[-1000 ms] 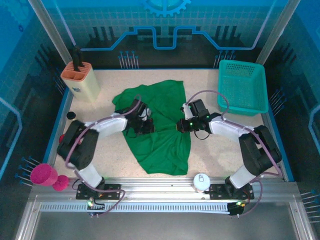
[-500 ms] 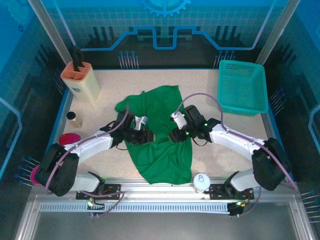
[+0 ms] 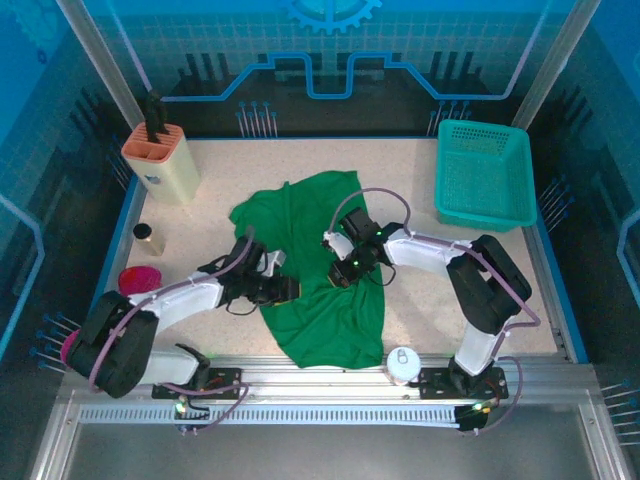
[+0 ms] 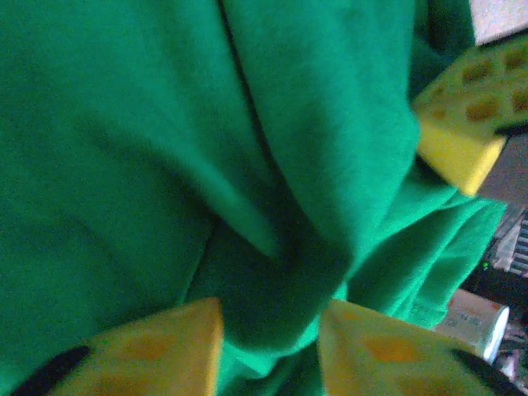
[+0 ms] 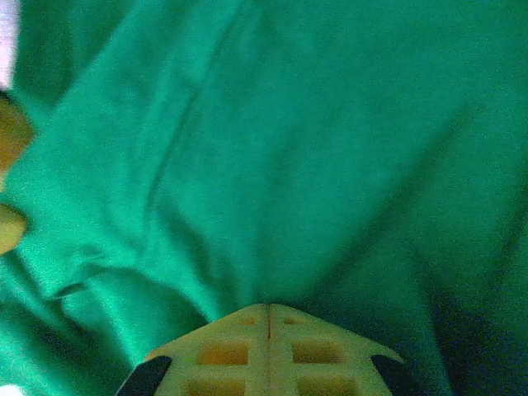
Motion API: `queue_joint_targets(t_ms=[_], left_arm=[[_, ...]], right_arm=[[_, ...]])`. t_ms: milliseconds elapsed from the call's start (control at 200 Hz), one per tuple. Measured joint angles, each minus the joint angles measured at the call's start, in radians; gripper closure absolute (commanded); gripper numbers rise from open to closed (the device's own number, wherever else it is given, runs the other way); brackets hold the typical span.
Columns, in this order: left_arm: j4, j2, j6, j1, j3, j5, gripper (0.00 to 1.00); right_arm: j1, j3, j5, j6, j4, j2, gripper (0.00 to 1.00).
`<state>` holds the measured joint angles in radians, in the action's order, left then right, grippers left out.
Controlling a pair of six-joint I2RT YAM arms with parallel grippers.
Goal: Fold the inside-out t-shirt
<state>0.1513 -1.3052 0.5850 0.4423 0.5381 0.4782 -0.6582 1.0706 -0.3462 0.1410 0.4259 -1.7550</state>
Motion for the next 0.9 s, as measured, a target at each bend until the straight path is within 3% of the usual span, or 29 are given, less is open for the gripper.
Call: queue_joint_targets(t_ms=[150, 260, 380, 465, 535, 620, 670, 710, 901], left_arm=[[-0.084, 0.129, -0.058, 0.005, -0.005, 0.016, 0.42], [-0.214, 0.190, -0.160, 0.042, -0.017, -0.015, 0.41], [-0.263, 0.159, -0.295, 0.101, -0.016, -0.082, 0.42], [-0.263, 0.092, -0.359, 0.135, -0.015, -0.134, 0.43], [-0.239, 0.032, -0.399, 0.169, -0.003, -0.197, 0.44], [-0.211, -0.032, -0.438, 0.205, 0.023, -0.262, 0.57], [-0.209, -0.058, -0.450, 0.214, 0.034, -0.291, 0.78], [-0.209, -0.069, -0.459, 0.216, 0.037, -0.313, 1.00], [-0.217, -0.054, -0.481, 0.213, 0.044, -0.375, 1.00]], right_arm=[[0.036, 0.009, -0.217, 0.037, -0.020, 0.048, 1.00], [0.107, 0.015, -0.338, 0.090, -0.069, 0.094, 1.00], [0.192, 0.043, -0.399, 0.126, -0.086, 0.099, 1.00], [0.219, 0.055, -0.393, 0.130, -0.073, 0.099, 0.78], [0.221, 0.057, -0.356, 0.122, -0.051, 0.101, 0.70], [0.220, 0.053, -0.303, 0.101, -0.025, 0.112, 0.65], [0.220, 0.037, -0.276, 0.100, -0.025, 0.134, 0.55], [0.215, 0.018, -0.255, 0.090, -0.025, 0.160, 0.56], [0.109, -0.146, -0.132, -0.033, -0.072, 0.367, 0.57]])
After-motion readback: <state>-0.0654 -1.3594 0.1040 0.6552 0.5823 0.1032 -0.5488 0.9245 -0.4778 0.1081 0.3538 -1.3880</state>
